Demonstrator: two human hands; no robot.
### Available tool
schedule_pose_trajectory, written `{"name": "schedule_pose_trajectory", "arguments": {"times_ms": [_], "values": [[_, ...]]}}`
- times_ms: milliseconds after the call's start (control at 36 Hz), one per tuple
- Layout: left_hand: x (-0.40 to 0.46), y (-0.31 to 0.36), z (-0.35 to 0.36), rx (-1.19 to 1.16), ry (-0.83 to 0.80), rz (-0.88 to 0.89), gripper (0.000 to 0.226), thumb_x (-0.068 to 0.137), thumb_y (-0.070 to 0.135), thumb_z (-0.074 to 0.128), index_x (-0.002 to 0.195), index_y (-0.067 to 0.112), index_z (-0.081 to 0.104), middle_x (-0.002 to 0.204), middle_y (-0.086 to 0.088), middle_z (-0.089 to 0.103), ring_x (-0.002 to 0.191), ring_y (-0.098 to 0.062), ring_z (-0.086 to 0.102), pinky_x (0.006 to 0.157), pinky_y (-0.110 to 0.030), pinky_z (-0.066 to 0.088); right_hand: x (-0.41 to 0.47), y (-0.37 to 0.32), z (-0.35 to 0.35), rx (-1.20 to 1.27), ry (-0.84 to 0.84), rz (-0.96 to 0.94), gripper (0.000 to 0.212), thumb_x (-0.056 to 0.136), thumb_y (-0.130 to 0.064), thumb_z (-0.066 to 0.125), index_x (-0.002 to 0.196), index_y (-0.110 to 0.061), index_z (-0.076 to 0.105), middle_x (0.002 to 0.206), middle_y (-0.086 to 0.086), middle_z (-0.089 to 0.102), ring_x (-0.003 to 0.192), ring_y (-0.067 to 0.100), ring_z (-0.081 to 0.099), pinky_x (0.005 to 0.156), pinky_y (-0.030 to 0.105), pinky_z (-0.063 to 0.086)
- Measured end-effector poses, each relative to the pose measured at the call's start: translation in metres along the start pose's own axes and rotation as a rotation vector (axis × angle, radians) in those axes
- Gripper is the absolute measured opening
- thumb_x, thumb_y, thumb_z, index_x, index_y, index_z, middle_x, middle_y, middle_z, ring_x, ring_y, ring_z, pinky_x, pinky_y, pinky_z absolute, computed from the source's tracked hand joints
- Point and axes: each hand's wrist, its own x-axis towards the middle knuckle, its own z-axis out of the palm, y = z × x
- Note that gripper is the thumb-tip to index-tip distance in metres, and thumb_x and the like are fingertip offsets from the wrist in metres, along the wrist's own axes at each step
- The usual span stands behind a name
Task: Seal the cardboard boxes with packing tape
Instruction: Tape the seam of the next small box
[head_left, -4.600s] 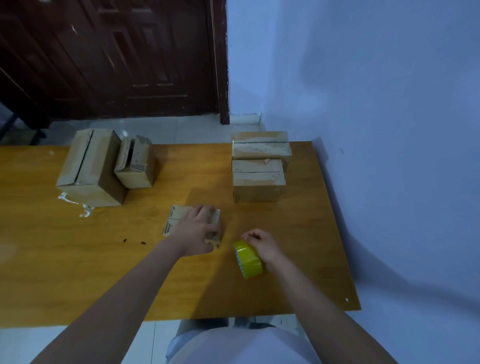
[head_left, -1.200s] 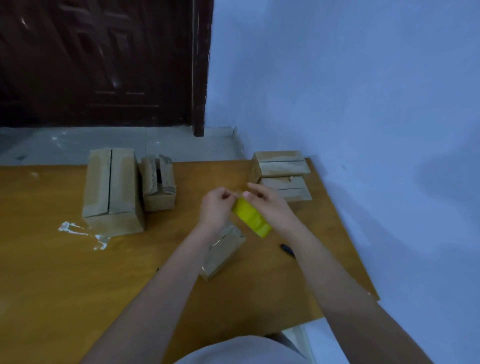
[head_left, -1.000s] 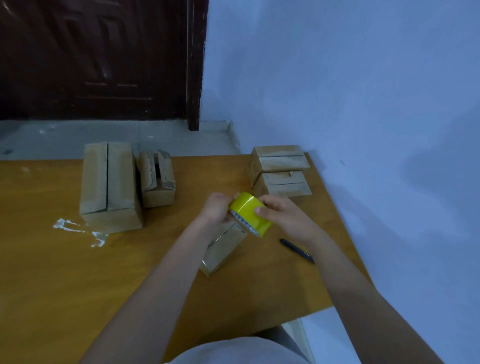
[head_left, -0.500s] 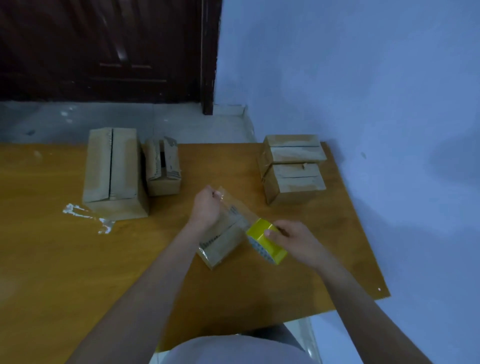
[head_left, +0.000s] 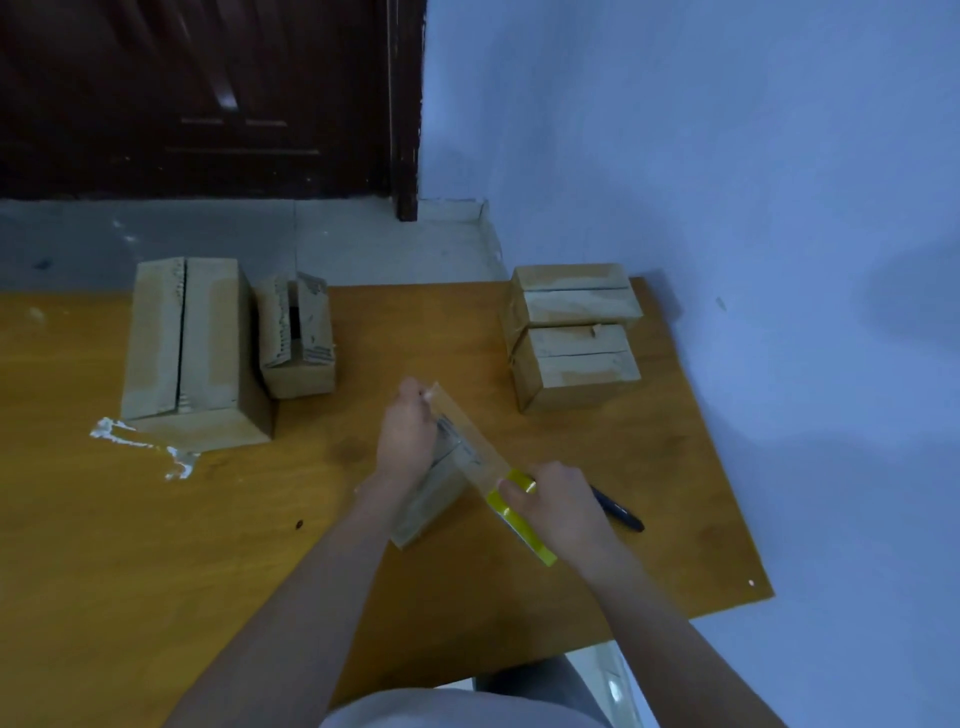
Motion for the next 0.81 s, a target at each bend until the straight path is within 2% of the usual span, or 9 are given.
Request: {"name": "schedule_pose_trajectory", "arguments": {"times_ms": [83, 139, 222, 306, 417, 639, 806], "values": [[0.004, -0.009, 0.005, -0.033, 0.031, -0.002, 0.009, 0.097, 0.001, 0.037, 0.094, 0.006, 0.042, 0.075, -0.011, 0.051, 0.066, -0.025, 0.048, 0.054, -0.031, 0.030, 0.004, 0.002, 0.003, 0.047, -0.046, -0.003, 0.029, 0.094, -0.036, 0.052, 0.076, -0.013, 0.054, 0.056, -0.004, 0.042, 0.044, 0.009, 0.037, 0.044, 0.020, 0.029], [0.006, -0.011, 0.005, -0.046, 0.032, 0.003, 0.010, 0.098, 0.002, 0.036, 0.093, 0.009, 0.041, 0.076, -0.011, 0.050, 0.066, -0.024, 0.047, 0.053, -0.031, 0.029, 0.007, 0.004, 0.004, 0.069, -0.048, 0.004, 0.030, 0.095, -0.035, 0.052, 0.073, -0.014, 0.051, 0.055, -0.004, 0.041, 0.043, 0.008, 0.035, 0.043, 0.018, 0.027], [0.009, -0.012, 0.006, -0.071, 0.032, -0.010, 0.010, 0.101, 0.007, 0.035, 0.096, 0.006, 0.044, 0.078, -0.011, 0.050, 0.068, -0.024, 0.047, 0.054, -0.031, 0.027, 0.013, 0.007, 0.005, 0.095, -0.027, 0.004, 0.040, 0.094, -0.034, 0.054, 0.063, -0.013, 0.041, 0.053, -0.004, 0.037, 0.043, 0.009, 0.032, 0.043, 0.021, 0.026], [0.011, -0.014, 0.008, -0.093, 0.048, -0.041, 0.016, 0.102, 0.012, 0.035, 0.100, 0.002, 0.047, 0.074, -0.008, 0.049, 0.064, -0.021, 0.044, 0.049, -0.032, 0.027, 0.018, 0.009, 0.006, 0.111, -0.030, 0.005, 0.038, 0.092, -0.036, 0.056, 0.067, -0.009, 0.046, 0.055, -0.001, 0.038, 0.046, 0.012, 0.033, 0.046, 0.025, 0.027], [0.012, -0.016, 0.010, -0.109, 0.053, -0.067, 0.021, 0.103, 0.018, 0.034, 0.101, 0.002, 0.048, 0.071, -0.004, 0.048, 0.063, -0.018, 0.043, 0.052, -0.031, 0.030, 0.022, 0.012, 0.008, 0.133, -0.046, 0.007, 0.038, 0.092, -0.036, 0.056, 0.065, -0.011, 0.046, 0.056, -0.001, 0.040, 0.047, 0.011, 0.035, 0.046, 0.022, 0.028], [0.019, -0.020, 0.009, -0.153, 0.016, -0.108, 0.013, 0.102, 0.017, 0.038, 0.096, 0.011, 0.047, 0.071, 0.004, 0.046, 0.062, -0.005, 0.040, 0.051, -0.015, 0.029, 0.026, 0.015, 0.013, 0.183, -0.067, 0.026, 0.035, 0.091, -0.035, 0.056, 0.069, -0.008, 0.053, 0.063, 0.004, 0.048, 0.052, 0.015, 0.042, 0.052, 0.028, 0.034], [0.019, -0.021, 0.009, -0.173, 0.011, -0.118, 0.013, 0.102, 0.018, 0.038, 0.096, 0.009, 0.046, 0.070, 0.003, 0.046, 0.060, -0.007, 0.040, 0.054, -0.024, 0.033, 0.031, 0.017, 0.015, 0.191, -0.077, 0.025, 0.037, 0.091, -0.034, 0.058, 0.063, -0.012, 0.046, 0.057, -0.001, 0.042, 0.047, 0.012, 0.036, 0.048, 0.026, 0.030]]}}
